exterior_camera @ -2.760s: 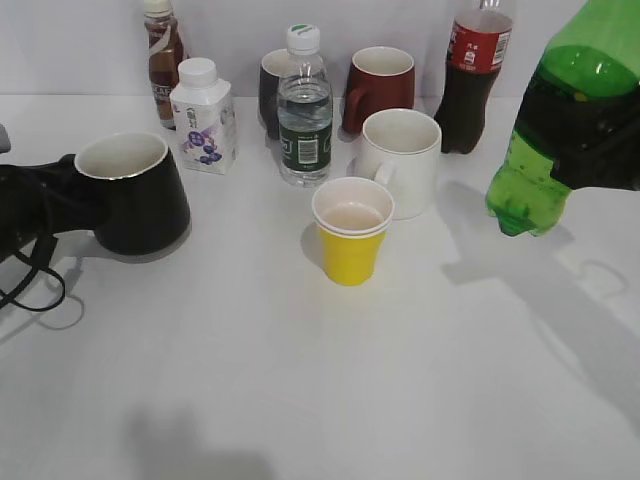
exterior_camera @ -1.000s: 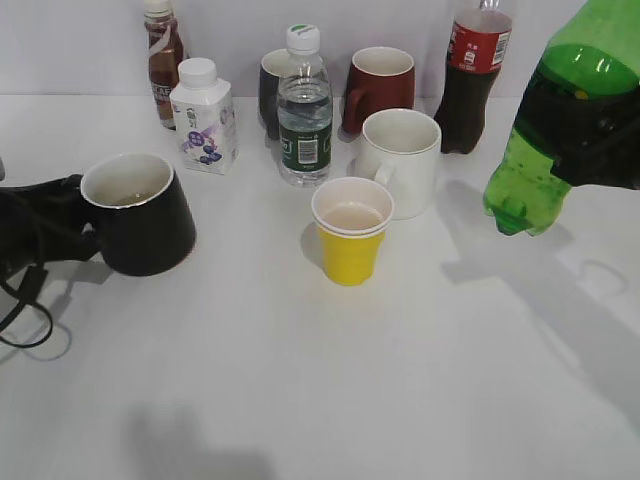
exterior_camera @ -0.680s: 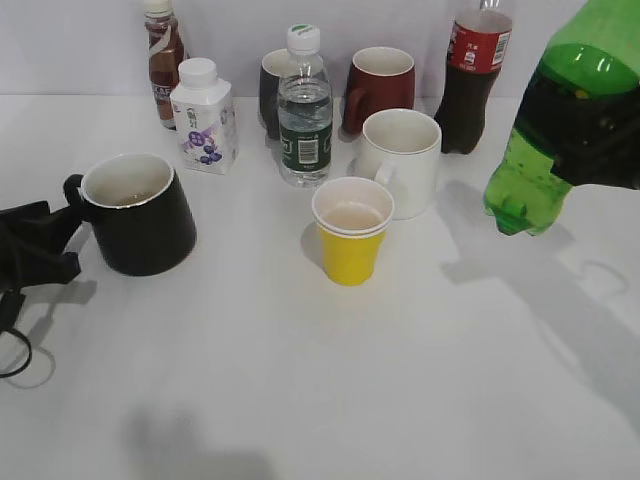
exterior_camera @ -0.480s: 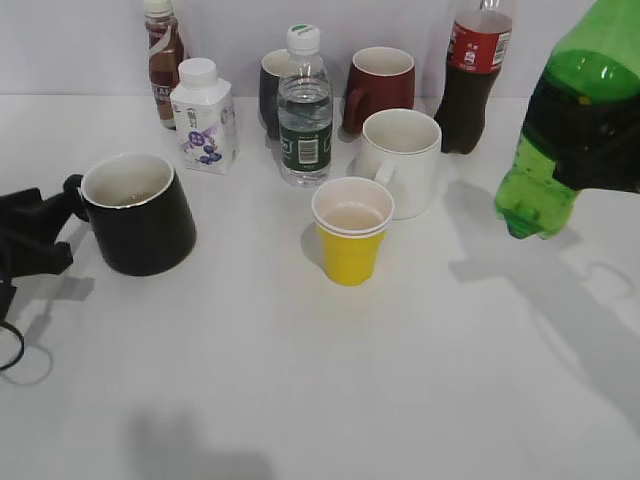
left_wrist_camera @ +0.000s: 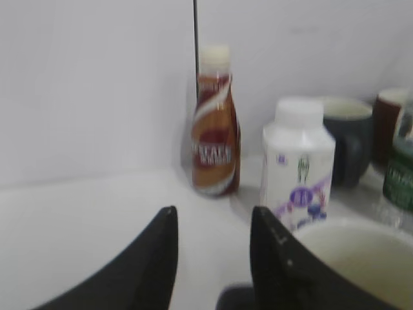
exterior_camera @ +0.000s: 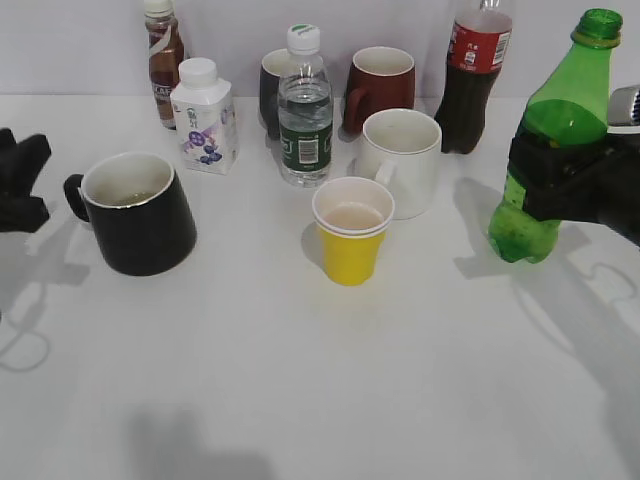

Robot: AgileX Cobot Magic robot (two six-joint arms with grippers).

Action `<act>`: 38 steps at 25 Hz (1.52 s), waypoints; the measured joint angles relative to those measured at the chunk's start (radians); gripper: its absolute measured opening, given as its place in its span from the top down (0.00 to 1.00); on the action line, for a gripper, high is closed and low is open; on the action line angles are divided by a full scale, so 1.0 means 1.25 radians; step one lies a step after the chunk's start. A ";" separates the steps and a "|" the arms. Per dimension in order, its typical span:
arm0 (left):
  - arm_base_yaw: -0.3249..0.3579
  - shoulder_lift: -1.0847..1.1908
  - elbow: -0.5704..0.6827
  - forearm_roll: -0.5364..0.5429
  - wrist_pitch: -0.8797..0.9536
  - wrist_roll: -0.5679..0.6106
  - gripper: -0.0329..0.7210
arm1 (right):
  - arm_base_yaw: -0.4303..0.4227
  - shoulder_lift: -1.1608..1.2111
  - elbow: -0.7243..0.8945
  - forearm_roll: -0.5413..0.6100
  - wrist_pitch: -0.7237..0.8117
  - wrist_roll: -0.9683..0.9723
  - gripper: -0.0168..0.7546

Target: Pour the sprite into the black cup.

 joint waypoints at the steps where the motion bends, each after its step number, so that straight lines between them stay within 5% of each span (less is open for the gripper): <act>1: 0.000 -0.015 0.000 0.000 0.000 0.000 0.56 | 0.000 0.003 0.003 0.000 -0.007 0.000 0.44; 7: 0.000 -0.111 0.000 0.010 0.043 0.000 0.56 | 0.000 0.004 0.026 -0.007 -0.050 -0.003 0.43; 11: 0.000 -0.210 0.000 0.017 0.163 0.000 0.56 | 0.000 0.007 0.029 -0.008 -0.094 -0.004 0.19; 14: 0.000 -0.321 -0.002 0.020 0.322 0.000 0.56 | 0.000 -0.012 -0.004 -0.003 -0.086 0.014 0.12; 24: 0.000 -0.814 -0.282 -0.055 1.217 -0.001 0.53 | 0.000 -0.379 -0.178 -0.145 0.270 0.114 0.12; 31: 0.000 -0.989 -0.328 -0.085 1.572 -0.001 0.42 | 0.000 -0.805 -0.185 -0.411 0.725 0.423 0.14; 34: 0.000 -1.060 -0.328 -0.095 1.661 -0.001 0.41 | 0.000 -0.977 -0.186 -0.343 0.933 0.395 0.19; 38: -0.001 -1.126 -0.328 -0.106 1.692 -0.001 0.41 | 0.000 -1.094 -0.188 -0.016 1.188 0.063 0.24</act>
